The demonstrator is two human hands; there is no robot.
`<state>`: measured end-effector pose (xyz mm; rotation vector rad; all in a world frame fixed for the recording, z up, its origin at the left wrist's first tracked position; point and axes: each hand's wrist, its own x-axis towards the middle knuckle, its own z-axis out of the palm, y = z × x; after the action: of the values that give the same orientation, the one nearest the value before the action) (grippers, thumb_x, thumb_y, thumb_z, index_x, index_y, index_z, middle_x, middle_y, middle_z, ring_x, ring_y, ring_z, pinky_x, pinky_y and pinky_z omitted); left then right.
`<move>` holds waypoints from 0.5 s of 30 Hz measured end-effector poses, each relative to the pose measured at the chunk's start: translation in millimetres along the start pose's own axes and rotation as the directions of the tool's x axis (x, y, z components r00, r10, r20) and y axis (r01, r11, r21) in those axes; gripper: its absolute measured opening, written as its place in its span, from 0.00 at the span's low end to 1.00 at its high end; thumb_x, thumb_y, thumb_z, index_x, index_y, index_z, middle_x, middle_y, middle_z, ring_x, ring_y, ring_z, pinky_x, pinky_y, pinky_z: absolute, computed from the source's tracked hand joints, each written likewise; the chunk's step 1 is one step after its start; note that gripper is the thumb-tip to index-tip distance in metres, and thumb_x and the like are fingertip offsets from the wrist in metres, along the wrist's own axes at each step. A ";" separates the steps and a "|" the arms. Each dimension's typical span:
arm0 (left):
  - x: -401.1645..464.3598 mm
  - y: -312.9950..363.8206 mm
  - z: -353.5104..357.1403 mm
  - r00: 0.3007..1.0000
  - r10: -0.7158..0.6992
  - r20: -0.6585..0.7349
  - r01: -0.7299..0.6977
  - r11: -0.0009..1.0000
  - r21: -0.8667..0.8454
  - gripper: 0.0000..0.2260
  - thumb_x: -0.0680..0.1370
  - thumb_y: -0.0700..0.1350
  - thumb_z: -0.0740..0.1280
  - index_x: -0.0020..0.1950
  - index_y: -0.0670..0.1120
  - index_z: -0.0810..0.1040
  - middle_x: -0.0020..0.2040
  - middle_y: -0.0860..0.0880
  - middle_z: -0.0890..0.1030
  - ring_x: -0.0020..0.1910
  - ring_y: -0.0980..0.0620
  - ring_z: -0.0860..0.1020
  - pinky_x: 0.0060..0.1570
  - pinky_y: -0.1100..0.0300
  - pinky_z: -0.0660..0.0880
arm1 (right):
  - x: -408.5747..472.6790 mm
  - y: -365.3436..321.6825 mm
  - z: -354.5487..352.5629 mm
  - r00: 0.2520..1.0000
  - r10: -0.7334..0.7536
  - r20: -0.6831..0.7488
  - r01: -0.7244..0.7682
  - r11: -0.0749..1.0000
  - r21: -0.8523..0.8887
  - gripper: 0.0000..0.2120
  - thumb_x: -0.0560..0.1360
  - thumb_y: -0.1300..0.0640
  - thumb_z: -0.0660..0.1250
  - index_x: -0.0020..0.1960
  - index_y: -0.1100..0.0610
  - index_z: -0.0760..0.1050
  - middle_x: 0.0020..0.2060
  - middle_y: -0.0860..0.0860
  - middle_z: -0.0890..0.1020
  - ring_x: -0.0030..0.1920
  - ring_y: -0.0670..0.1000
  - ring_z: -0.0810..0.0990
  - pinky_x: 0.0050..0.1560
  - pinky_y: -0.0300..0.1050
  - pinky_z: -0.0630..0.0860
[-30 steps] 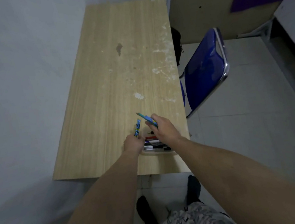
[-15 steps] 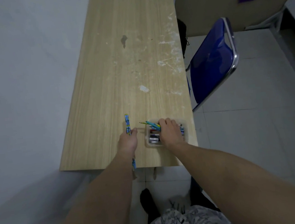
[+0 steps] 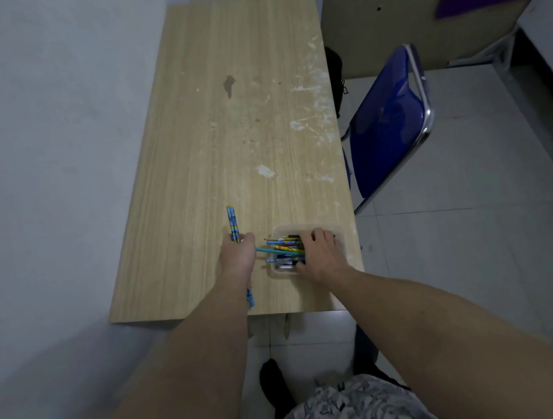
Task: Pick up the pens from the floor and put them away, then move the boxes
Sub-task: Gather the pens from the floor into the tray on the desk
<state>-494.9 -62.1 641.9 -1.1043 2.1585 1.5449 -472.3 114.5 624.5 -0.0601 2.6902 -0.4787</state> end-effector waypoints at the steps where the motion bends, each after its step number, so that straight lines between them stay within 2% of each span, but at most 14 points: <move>1: -1.7 5.2 1.2 1.000 -0.002 -0.010 0.002 1.000 -0.013 0.10 0.73 0.51 0.60 0.50 0.48 0.73 0.38 0.47 0.74 0.32 0.49 0.70 0.36 0.56 0.68 | -1.4 1.5 -2.1 1.000 -0.004 0.003 0.004 1.000 0.001 0.30 0.72 0.46 0.68 0.71 0.50 0.62 0.62 0.56 0.68 0.63 0.57 0.66 0.66 0.53 0.65; 3: -4.9 16.4 5.0 0.999 0.010 -0.050 -0.011 1.000 -0.027 0.13 0.73 0.49 0.58 0.53 0.44 0.72 0.41 0.44 0.75 0.34 0.45 0.73 0.38 0.54 0.69 | -4.0 5.6 -6.7 1.000 -0.005 0.010 0.005 1.000 0.007 0.31 0.72 0.46 0.67 0.72 0.50 0.61 0.63 0.56 0.67 0.64 0.57 0.65 0.66 0.53 0.64; 6: -8.5 32.4 11.5 0.991 0.108 -0.080 -0.106 0.994 0.039 0.12 0.79 0.48 0.55 0.56 0.42 0.71 0.46 0.42 0.77 0.43 0.42 0.77 0.44 0.53 0.71 | -7.5 11.6 -14.0 1.000 0.002 0.007 -0.002 1.000 0.014 0.31 0.74 0.48 0.65 0.73 0.53 0.60 0.65 0.57 0.66 0.65 0.58 0.64 0.66 0.52 0.64; 8: -12.8 42.6 15.6 0.972 0.231 -0.038 -0.231 0.973 0.010 0.11 0.82 0.50 0.56 0.53 0.44 0.71 0.43 0.44 0.77 0.38 0.44 0.78 0.43 0.50 0.76 | -9.5 16.2 -20.3 0.999 0.030 -0.026 -0.029 0.999 0.042 0.29 0.75 0.50 0.64 0.73 0.53 0.60 0.64 0.57 0.67 0.64 0.58 0.64 0.64 0.52 0.65; 10: -19.4 53.2 21.0 0.946 0.321 0.039 -0.319 0.947 -0.038 0.09 0.83 0.50 0.58 0.51 0.46 0.71 0.37 0.46 0.77 0.29 0.48 0.76 0.36 0.51 0.77 | -11.4 22.7 -26.3 0.996 0.062 -0.069 -0.058 0.997 0.054 0.27 0.76 0.52 0.62 0.73 0.54 0.60 0.64 0.57 0.68 0.64 0.58 0.65 0.62 0.52 0.66; 11: -20.3 56.9 24.2 0.929 0.363 0.065 -0.363 0.932 -0.012 0.08 0.82 0.51 0.59 0.51 0.47 0.72 0.36 0.46 0.76 0.28 0.49 0.75 0.34 0.52 0.76 | -12.5 26.3 -28.0 0.993 0.078 -0.089 -0.074 0.996 0.056 0.26 0.77 0.52 0.61 0.73 0.54 0.61 0.64 0.57 0.68 0.63 0.58 0.65 0.61 0.52 0.66; 13: -23.9 61.9 32.0 0.879 0.465 0.110 -0.476 0.872 0.115 0.09 0.82 0.52 0.61 0.52 0.48 0.75 0.36 0.46 0.77 0.33 0.47 0.75 0.39 0.52 0.74 | -15.7 35.1 -30.4 0.986 0.116 -0.121 -0.108 0.992 0.071 0.24 0.78 0.53 0.60 0.73 0.55 0.61 0.63 0.58 0.69 0.62 0.58 0.66 0.61 0.52 0.66; 15: -26.5 60.3 41.2 0.829 0.508 0.236 -0.559 0.779 0.286 0.10 0.81 0.53 0.62 0.52 0.46 0.75 0.39 0.44 0.78 0.39 0.45 0.76 0.43 0.52 0.72 | -18.4 44.6 -31.8 0.980 0.155 -0.123 -0.143 0.985 0.097 0.23 0.79 0.53 0.60 0.72 0.55 0.62 0.63 0.58 0.69 0.62 0.58 0.66 0.62 0.52 0.66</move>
<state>-528.3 -5.5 683.2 -0.2518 2.6409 1.2952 -466.9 168.7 643.8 0.2030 2.7700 -0.5703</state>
